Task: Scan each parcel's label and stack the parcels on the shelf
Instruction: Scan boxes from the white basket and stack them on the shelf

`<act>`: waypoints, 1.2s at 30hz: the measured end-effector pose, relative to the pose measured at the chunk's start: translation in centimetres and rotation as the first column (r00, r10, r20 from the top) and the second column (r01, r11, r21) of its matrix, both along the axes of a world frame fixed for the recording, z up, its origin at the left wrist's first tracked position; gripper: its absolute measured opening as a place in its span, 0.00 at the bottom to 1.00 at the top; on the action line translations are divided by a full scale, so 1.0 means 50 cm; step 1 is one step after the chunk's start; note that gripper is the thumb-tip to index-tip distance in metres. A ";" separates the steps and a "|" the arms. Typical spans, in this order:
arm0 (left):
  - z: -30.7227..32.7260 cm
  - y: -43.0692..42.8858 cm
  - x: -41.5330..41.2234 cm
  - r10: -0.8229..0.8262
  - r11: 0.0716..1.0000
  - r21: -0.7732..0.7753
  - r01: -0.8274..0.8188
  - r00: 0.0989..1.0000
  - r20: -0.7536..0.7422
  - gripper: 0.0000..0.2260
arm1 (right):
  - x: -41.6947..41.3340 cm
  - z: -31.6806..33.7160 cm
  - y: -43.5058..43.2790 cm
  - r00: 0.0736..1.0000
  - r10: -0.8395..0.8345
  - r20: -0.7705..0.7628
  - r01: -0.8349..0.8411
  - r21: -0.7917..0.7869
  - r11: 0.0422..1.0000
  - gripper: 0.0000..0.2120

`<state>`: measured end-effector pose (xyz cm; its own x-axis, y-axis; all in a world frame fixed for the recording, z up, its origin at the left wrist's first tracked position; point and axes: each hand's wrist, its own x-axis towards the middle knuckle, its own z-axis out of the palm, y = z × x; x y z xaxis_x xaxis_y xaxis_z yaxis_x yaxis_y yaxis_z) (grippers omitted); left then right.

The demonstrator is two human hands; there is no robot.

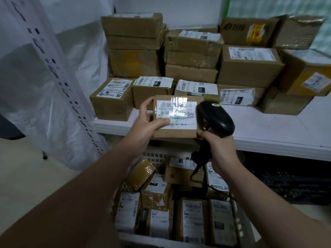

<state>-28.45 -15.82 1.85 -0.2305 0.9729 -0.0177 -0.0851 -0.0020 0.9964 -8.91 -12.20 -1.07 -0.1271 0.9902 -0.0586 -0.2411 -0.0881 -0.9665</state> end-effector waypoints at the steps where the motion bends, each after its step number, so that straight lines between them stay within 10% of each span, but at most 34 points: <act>1: 0.002 0.001 -0.006 -0.028 1.000 -0.006 0.028 0.999 -0.026 0.29 | 0.001 0.004 0.002 1.000 -0.003 -0.001 0.003 0.014 1.000 0.14; 10: 0.001 0.002 -0.030 0.066 0.996 0.073 -0.054 0.985 -0.162 0.40 | 0.003 0.039 -0.040 0.918 -0.062 0.391 -0.094 0.369 0.925 0.10; 36: -0.014 -0.010 -0.042 0.116 0.990 0.112 -0.086 0.949 -0.294 0.36 | 0.007 0.045 -0.077 0.934 0.018 0.356 -0.156 0.362 0.919 0.03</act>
